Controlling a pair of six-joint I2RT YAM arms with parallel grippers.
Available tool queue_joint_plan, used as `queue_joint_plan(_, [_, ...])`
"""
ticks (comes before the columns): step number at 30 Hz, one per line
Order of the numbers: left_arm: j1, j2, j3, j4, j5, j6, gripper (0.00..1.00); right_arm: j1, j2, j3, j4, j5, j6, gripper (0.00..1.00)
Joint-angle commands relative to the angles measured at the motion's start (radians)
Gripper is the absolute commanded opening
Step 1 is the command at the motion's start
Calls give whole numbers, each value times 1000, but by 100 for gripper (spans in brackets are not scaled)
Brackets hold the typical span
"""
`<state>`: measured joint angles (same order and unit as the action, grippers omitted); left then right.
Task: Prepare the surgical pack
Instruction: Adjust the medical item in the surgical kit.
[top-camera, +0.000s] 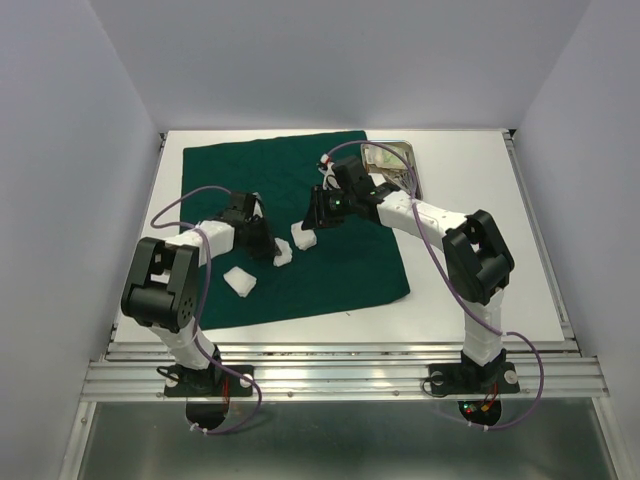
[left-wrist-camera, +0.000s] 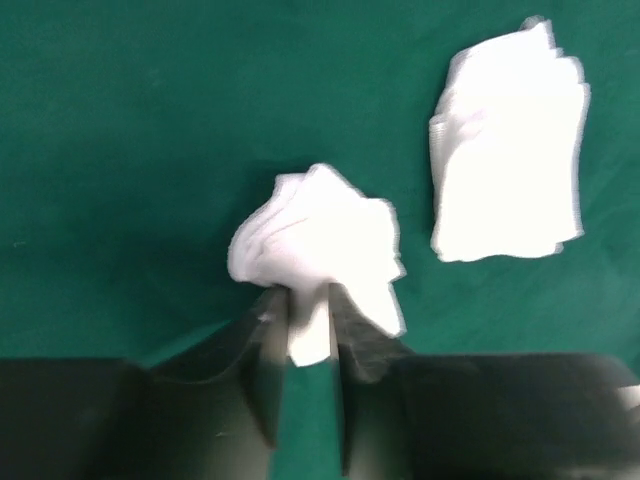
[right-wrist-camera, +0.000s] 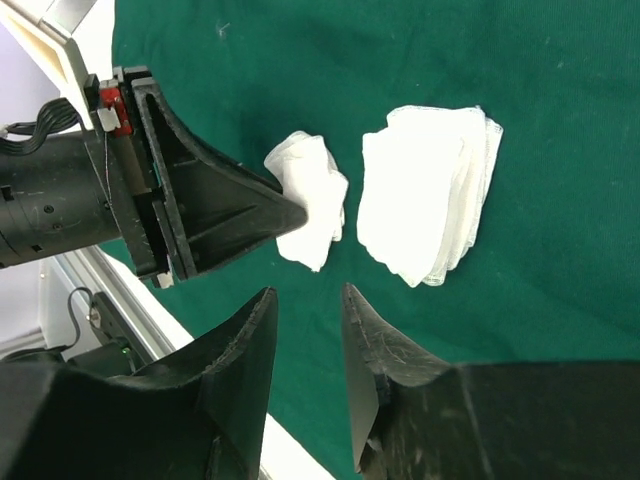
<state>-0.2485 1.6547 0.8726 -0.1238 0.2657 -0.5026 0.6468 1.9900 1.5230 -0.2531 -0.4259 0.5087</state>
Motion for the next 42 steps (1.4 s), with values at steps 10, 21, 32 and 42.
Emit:
queue_joint_plan(10, [-15, -97, 115, -160, -138, 21, 69, 68, 47, 0, 67, -53, 57, 51])
queue_joint_plan(21, [69, -246, 144, -238, -238, 26, 70, 109, 127, 78, 28, -22, 34, 62])
queue_joint_plan(32, [135, -331, 100, -217, -291, 6, 66, 139, 246, 189, -43, 93, -7, 63])
queue_joint_plan(42, [155, -381, 97, -206, -324, -11, 63, 159, 320, 261, -67, 72, -6, 56])
